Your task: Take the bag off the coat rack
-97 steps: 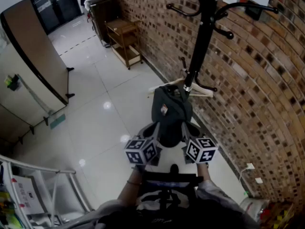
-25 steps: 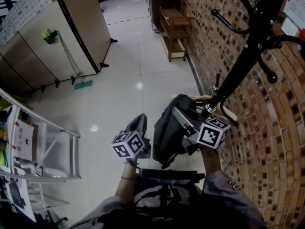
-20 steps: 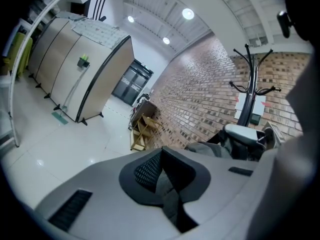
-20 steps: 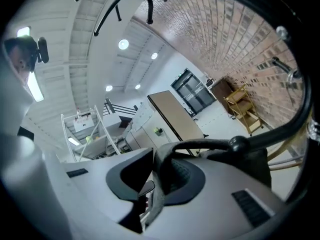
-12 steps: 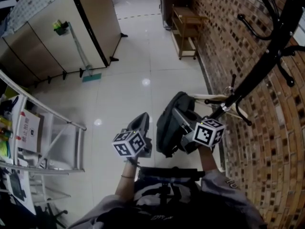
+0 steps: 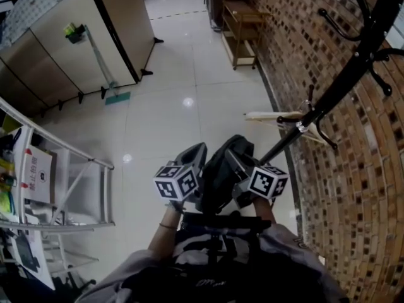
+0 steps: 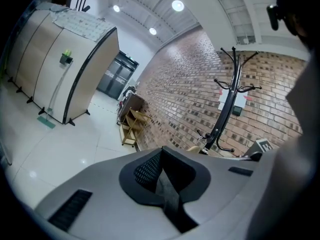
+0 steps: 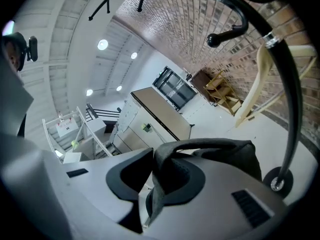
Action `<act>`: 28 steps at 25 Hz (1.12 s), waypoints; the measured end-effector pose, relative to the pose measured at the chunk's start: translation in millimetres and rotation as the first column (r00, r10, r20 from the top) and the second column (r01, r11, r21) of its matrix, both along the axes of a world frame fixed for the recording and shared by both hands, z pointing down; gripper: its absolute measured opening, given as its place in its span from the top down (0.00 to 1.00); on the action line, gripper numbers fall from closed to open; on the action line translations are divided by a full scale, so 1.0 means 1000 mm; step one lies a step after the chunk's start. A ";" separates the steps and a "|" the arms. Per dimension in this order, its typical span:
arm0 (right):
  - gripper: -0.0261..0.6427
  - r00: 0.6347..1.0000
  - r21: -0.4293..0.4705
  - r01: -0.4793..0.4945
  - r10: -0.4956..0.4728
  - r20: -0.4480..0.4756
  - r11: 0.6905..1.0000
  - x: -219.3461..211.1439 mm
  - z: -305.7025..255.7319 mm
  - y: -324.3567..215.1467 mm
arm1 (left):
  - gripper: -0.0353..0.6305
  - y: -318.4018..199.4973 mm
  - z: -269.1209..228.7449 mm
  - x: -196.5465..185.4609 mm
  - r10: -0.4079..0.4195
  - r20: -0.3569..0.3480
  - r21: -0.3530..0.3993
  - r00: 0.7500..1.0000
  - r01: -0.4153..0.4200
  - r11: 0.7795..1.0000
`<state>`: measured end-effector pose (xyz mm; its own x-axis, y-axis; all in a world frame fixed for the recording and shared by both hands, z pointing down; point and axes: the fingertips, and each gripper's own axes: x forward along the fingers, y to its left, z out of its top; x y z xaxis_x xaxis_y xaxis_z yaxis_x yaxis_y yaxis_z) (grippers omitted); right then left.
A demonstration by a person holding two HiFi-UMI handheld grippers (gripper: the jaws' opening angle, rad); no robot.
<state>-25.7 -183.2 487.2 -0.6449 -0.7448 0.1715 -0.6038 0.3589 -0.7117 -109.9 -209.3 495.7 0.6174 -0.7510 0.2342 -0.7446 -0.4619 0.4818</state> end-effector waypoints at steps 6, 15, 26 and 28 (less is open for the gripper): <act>0.88 0.999 -0.015 -0.042 0.041 -0.035 0.999 0.007 0.013 0.025 | 0.94 0.010 0.004 0.024 0.080 0.002 -0.006 0.997 -0.080 0.997; 0.88 0.983 0.002 -0.138 0.137 -0.119 0.990 0.003 0.008 0.043 | 0.94 0.026 0.000 0.020 0.178 -0.019 -0.008 0.984 -0.178 0.984; 0.88 0.974 0.001 -0.188 0.186 -0.129 0.982 0.037 0.010 0.053 | 0.94 0.038 0.001 0.039 0.188 -0.013 -0.013 0.982 -0.188 0.982; 0.88 0.974 -0.007 -0.189 0.187 -0.125 0.982 0.037 0.010 0.055 | 0.94 0.039 0.002 0.040 0.186 -0.012 -0.018 0.983 -0.186 0.982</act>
<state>11.6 -128.3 497.1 -0.4667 -0.8465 0.2562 -0.7429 0.2181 -0.6328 -70.1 -170.6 497.2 0.7482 -0.6185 0.2401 -0.6417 -0.5825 0.4989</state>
